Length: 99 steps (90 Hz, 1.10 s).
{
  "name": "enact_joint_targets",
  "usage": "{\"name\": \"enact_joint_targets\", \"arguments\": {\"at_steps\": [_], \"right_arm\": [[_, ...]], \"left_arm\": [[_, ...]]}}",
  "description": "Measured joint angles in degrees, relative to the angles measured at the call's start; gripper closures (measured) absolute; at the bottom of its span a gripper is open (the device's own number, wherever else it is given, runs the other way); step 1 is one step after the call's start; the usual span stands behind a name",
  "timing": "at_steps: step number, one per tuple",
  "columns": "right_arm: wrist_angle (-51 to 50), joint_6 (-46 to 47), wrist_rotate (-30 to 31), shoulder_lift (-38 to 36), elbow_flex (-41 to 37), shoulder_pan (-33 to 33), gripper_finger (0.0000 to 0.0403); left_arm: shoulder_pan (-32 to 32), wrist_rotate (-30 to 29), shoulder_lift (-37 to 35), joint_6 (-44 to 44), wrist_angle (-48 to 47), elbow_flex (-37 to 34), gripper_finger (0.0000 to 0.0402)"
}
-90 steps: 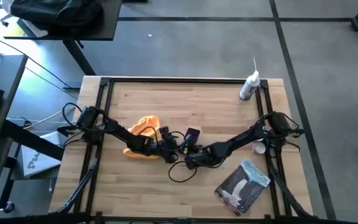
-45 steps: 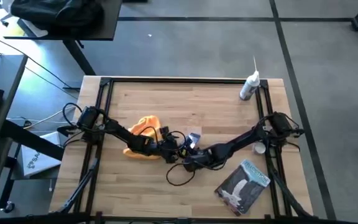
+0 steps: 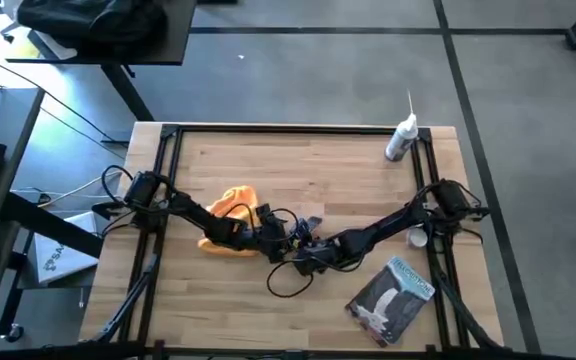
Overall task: Apply microfiber cloth
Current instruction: Spray the pink cellphone with the spray bottle
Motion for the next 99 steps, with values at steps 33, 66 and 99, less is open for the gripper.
{"name": "enact_joint_targets", "arguments": {"at_steps": [33, 66, 99], "right_arm": [[-23.76, 5.56, 5.40, -0.43, 13.49, 2.43, 0.0399], [-38.99, 26.75, -1.09, -15.12, 17.83, 0.44, 0.0401], [-34.80, 49.49, -0.46, -37.43, -1.98, 1.61, 0.0402]], "left_arm": [[-1.50, -8.09, -2.75, 4.51, -5.83, -0.13, 0.0204], [-1.63, -9.77, -7.20, 11.18, -2.80, -0.14, 0.0204], [0.69, 9.03, -9.18, 19.63, 18.07, -1.32, 0.0204]]}}
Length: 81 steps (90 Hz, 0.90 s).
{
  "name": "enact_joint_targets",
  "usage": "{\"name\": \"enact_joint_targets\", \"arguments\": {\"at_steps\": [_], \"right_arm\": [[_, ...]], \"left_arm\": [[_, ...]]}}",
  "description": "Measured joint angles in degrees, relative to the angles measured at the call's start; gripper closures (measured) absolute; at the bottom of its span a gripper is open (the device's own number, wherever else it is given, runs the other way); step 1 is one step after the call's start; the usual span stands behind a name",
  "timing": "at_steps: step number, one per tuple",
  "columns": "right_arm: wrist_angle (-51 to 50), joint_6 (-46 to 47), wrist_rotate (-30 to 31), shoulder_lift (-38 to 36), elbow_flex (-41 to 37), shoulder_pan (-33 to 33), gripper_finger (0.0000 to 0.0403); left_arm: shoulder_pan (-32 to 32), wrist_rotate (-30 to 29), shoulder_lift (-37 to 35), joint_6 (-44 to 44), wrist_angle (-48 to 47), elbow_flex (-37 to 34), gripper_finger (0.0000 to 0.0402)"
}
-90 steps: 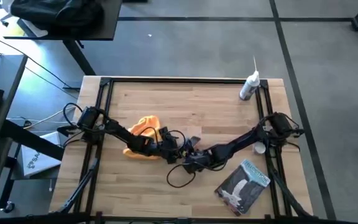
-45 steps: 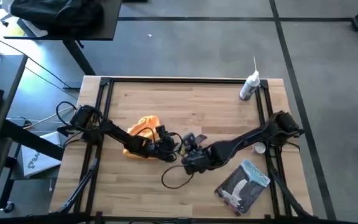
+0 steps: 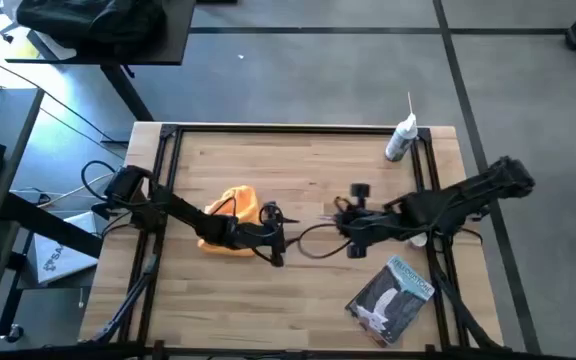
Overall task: Apply microfiber cloth
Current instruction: Spray the pink cellphone with the spray bottle
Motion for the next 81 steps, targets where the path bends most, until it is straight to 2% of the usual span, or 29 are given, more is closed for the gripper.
{"name": "enact_joint_targets", "arguments": {"at_steps": [17, 29, 39, 48, 57, 68, 81], "right_arm": [[16.21, 4.15, -0.80, -7.29, -12.67, 1.97, 0.0402], [35.41, -0.47, 2.04, -8.13, -19.98, 1.77, 0.0402], [53.21, -8.26, 4.82, -7.23, -24.73, 0.23, 0.0402], [62.54, -11.82, 5.36, -7.16, -26.74, -1.67, 0.0402], [65.43, -12.26, 3.47, -7.23, -26.80, -3.61, 0.0402], [66.48, -12.06, -2.45, -7.18, -26.85, -5.77, 0.0402], [67.52, -11.09, -3.19, -6.75, -26.87, -7.28, 0.0402]], "left_arm": [[5.19, 13.50, 0.01, -2.54, 26.96, -7.66, 0.0204], [10.71, 20.25, -0.02, -6.29, 39.92, -11.20, 0.0204], [14.55, 28.42, -0.02, -10.30, 42.20, -10.36, 0.0204], [16.59, 34.19, -0.02, -12.56, 42.10, -8.68, 0.0204], [17.06, 35.39, -0.02, -12.62, 42.05, -7.74, 0.0204], [16.99, 34.93, -0.02, -12.79, 42.01, -7.21, 0.0204], [17.01, 34.80, -0.02, -16.74, 41.20, -7.18, 0.0204]]}}
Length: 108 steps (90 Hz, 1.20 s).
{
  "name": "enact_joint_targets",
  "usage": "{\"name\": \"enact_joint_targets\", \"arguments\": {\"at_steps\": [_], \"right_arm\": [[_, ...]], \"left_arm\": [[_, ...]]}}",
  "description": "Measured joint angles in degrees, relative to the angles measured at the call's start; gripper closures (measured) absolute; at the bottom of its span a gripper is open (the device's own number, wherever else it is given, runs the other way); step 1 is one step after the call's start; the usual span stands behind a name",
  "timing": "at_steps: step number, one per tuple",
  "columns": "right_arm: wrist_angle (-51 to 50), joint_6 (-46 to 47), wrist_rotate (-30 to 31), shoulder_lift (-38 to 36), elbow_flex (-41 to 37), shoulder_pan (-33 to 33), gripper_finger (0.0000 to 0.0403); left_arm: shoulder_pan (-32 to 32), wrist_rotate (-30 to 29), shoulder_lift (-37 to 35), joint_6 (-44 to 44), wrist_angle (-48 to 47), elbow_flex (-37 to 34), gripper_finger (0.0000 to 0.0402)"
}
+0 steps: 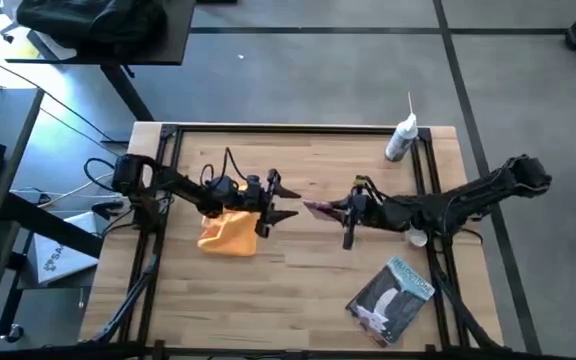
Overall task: Apply microfiber cloth
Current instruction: Spray the pink cellphone with the spray bottle
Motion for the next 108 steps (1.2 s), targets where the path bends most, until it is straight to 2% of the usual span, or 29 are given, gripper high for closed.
{"name": "enact_joint_targets", "arguments": {"at_steps": [16, 37, 52, 66, 76, 91, 108], "right_arm": [[4.85, 0.41, -3.91, 4.47, 0.02, -1.61, 0.0402], [11.61, 2.38, -5.35, 11.03, 0.02, -1.87, 0.0402], [15.75, 2.88, -7.43, 12.48, 0.02, -1.87, 0.0402], [15.56, 3.02, -7.67, 12.70, 0.02, -1.87, 0.0402], [15.98, 3.02, -7.65, 12.68, 0.02, -1.87, 0.0402], [16.39, 2.86, -7.47, 12.68, 0.02, -1.83, 0.0402], [17.00, 2.84, -7.15, 12.68, 0.02, -1.88, 0.0402]], "left_arm": [[0.00, -0.11, 0.02, -3.40, -0.44, 0.42, 0.0204], [-1.02, -0.02, 0.02, -3.39, -0.55, 1.22, 0.0204], [-1.98, 0.00, 0.02, -3.40, -0.43, 1.22, 0.0204], [-2.91, -0.02, 0.02, -3.37, -0.39, 2.21, 0.0208], [-3.60, -0.02, 0.02, -3.37, -0.44, 3.44, 0.0231], [-4.06, -0.15, 0.00, -1.86, -2.37, 4.48, 0.0287], [-4.20, -3.35, 0.00, -1.29, -3.85, 4.50, 0.0340]]}}
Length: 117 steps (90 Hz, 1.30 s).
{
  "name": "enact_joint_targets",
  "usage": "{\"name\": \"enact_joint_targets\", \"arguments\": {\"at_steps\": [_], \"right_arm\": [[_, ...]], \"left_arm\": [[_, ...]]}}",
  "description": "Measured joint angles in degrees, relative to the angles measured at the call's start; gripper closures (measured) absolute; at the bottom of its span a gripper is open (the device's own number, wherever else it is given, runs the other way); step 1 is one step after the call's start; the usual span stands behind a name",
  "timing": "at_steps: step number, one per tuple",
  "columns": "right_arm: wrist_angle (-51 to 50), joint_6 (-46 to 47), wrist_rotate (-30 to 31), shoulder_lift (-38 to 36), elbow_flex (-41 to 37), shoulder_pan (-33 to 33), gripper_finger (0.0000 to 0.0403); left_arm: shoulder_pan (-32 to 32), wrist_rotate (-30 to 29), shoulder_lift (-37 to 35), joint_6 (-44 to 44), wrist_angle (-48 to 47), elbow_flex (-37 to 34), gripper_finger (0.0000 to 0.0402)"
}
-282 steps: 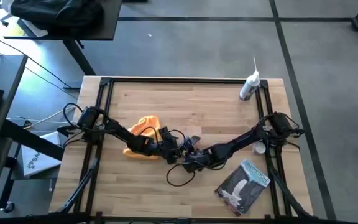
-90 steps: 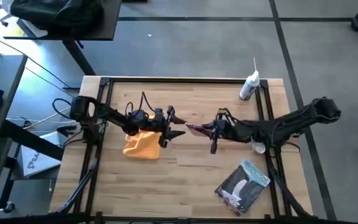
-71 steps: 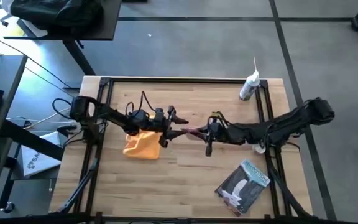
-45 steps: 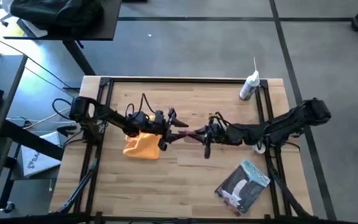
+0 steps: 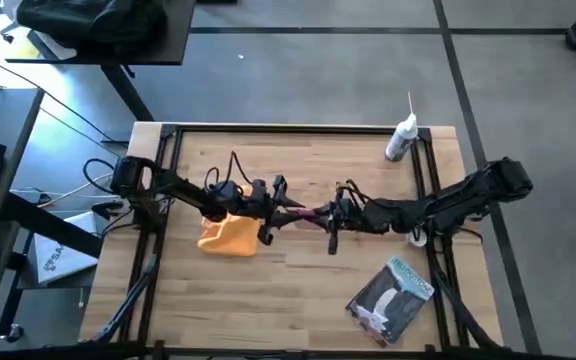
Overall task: Apply microfiber cloth
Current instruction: Spray the pink cellphone with the spray bottle
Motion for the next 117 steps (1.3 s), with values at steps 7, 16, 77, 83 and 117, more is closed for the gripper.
{"name": "enact_joint_targets", "arguments": {"at_steps": [7, 16, 77, 83, 117], "right_arm": [[0.58, 0.00, -0.03, 0.00, 0.00, -0.14, 0.0402], [0.69, 0.00, 0.04, 0.00, 0.00, -0.25, 0.0402], [-0.29, -0.24, -0.78, -0.57, 0.02, -0.19, 0.0322], [-2.36, -0.24, 0.39, -2.14, 0.02, -0.21, 0.0305], [-26.93, 1.51, 27.27, -24.08, 0.07, -1.29, 0.0240]], "left_arm": [[0.00, -0.27, 0.00, 0.00, 0.04, 0.00, 0.0351], [0.04, -0.35, 0.00, 0.01, 0.17, 0.01, 0.0360], [0.22, -0.50, -0.09, -3.48, 0.60, -0.01, 0.0388], [0.64, -0.04, -0.91, -3.79, 0.01, -0.50, 0.0388], [2.67, -4.05, -12.66, -1.95, -0.30, -11.79, 0.0388]]}}
